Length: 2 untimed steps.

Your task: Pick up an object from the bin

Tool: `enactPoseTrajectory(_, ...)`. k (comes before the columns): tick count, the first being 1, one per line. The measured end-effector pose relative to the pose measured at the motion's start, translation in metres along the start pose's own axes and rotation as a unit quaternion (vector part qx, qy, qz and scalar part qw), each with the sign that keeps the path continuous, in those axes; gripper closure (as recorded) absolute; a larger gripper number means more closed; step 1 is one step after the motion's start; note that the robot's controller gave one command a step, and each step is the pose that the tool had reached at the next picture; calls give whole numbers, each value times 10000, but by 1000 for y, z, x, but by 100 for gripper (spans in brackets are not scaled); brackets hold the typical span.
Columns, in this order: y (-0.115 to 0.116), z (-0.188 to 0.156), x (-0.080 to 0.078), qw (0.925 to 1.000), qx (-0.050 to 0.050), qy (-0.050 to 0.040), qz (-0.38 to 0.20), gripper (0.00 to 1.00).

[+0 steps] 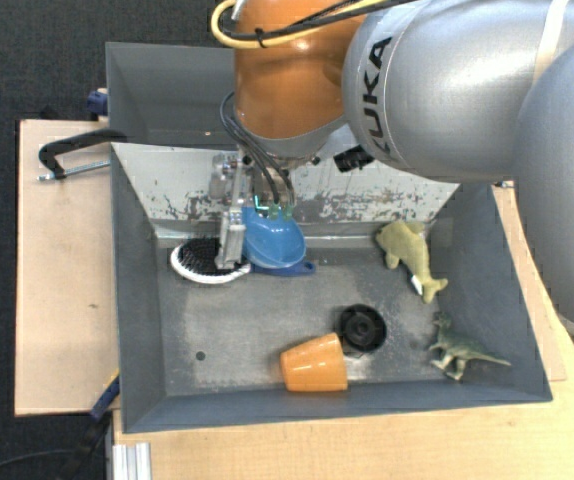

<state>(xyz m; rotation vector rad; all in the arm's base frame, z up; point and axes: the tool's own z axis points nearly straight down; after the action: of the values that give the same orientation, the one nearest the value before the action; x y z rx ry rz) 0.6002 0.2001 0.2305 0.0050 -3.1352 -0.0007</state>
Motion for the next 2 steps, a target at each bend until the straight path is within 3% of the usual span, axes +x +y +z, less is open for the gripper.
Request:
enactPoseTrajectory(1,-60,130,5,9984,12,-5,-559,0)
enactPoseTrajectory(2,-21,159,2,9991,-9,-37,-414,0)
